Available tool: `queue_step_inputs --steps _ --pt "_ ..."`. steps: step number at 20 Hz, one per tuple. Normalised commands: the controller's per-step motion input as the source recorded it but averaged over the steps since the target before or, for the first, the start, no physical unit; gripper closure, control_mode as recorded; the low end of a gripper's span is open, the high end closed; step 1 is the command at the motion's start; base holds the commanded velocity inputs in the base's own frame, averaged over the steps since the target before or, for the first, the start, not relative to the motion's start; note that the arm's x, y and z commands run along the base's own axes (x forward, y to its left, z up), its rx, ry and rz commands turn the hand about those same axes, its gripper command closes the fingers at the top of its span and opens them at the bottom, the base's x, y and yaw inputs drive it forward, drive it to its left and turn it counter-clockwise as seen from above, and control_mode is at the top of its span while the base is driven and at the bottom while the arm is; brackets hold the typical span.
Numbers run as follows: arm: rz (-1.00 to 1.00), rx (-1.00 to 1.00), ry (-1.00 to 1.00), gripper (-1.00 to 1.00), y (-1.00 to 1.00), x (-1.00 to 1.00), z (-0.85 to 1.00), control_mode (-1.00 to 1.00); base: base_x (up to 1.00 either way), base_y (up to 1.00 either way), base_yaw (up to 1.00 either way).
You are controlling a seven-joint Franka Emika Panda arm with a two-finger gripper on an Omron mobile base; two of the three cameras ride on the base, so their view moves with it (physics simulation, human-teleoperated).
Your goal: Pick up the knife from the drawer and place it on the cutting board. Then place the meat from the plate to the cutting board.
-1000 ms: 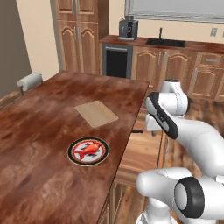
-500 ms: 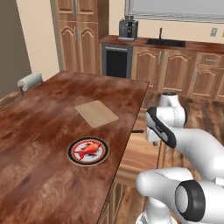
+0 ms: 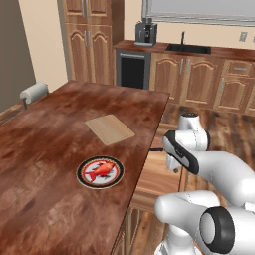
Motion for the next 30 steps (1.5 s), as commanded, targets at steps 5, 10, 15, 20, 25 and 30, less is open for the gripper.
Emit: queue_step_inputs --steps 5,10,15,20,25,30 --pt "0.25 0.0 0.02 -1.0 0.0 0.17 -0.17 -1.0 0.0 0.0 0.0" --pt "0.25 0.0 0.03 -1.0 0.0 0.22 -0.22 -1.0 0.0 0.0 0.0" --pt "0.21 0.0 0.07 -1.0 0.0 0.28 -0.27 -1.0 0.0 0.0 0.0" --pt "0.14 0.0 0.1 -1.0 0.0 0.19 -0.25 -1.0 0.0 0.0 0.0" --pt "0.09 0.0 0.14 -1.0 -0.06 0.12 -0.28 -1.0 0.0 0.0 0.0" --pt "0.04 0.0 0.13 -1.0 -0.16 0.02 -0.26 -1.0 0.0 0.0 0.0"
